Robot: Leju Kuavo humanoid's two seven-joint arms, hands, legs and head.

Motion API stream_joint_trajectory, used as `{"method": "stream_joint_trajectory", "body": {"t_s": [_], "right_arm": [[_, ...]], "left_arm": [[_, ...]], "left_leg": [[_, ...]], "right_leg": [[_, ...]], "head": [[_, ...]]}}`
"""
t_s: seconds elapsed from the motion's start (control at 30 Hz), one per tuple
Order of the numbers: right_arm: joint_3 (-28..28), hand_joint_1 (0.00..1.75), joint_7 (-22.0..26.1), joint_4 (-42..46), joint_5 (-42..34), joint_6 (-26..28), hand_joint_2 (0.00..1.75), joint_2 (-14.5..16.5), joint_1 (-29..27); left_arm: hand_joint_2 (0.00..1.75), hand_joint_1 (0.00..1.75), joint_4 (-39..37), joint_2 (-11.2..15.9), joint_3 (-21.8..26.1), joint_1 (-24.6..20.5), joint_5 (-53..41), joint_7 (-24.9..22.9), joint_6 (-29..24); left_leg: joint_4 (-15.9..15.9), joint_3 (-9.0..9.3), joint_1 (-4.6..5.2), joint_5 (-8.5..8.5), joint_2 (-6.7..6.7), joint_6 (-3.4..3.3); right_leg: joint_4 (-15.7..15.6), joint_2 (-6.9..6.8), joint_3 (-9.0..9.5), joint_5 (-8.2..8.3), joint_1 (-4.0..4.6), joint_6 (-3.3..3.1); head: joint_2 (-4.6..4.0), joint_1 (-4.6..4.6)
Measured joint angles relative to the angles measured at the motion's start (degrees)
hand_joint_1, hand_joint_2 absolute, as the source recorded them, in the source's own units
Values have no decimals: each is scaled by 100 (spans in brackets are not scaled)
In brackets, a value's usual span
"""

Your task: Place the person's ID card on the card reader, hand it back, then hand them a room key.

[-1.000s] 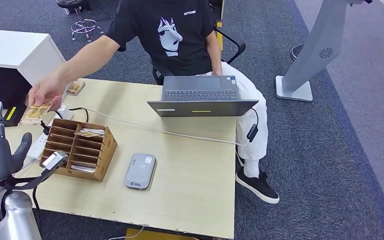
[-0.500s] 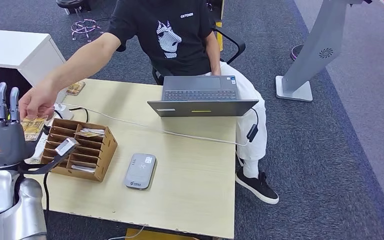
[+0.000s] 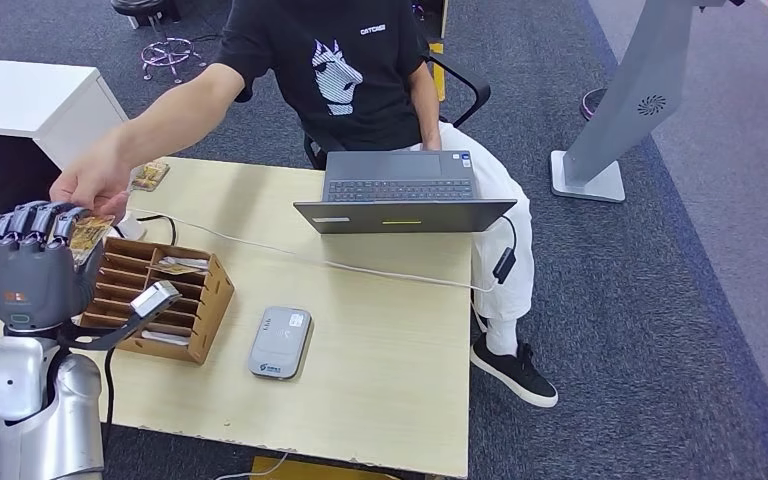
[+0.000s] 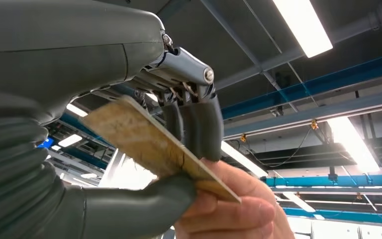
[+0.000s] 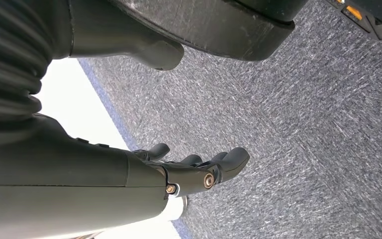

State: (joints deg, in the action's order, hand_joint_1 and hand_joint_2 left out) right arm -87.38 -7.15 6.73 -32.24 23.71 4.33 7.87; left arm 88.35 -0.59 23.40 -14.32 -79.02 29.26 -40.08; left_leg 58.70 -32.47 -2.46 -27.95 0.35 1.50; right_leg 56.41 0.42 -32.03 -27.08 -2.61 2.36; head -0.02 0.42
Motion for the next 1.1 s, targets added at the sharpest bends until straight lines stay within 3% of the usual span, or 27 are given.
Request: {"method": "stream_joint_trajectory", "body": {"t_s": [0.87, 1.1], "right_arm": [[0, 0, 2, 1, -17, 7, 175, 0, -2], [1, 0, 0, 22, -79, -2, 175, 0, 0]], "left_arm": [[175, 175, 1, -1, -2, -6, 215, 105, -1], [175, 175, 2, -199, -89, 7, 569, 434, -1]], "left_leg": [[0, 0, 0, 0, 0, 0], [0, 0, 0, 0, 0, 0]], "right_leg": [[0, 1, 1, 0, 0, 0], [0, 1, 2, 0, 0, 0]], "head": [[0, 1], [0, 2]]}}
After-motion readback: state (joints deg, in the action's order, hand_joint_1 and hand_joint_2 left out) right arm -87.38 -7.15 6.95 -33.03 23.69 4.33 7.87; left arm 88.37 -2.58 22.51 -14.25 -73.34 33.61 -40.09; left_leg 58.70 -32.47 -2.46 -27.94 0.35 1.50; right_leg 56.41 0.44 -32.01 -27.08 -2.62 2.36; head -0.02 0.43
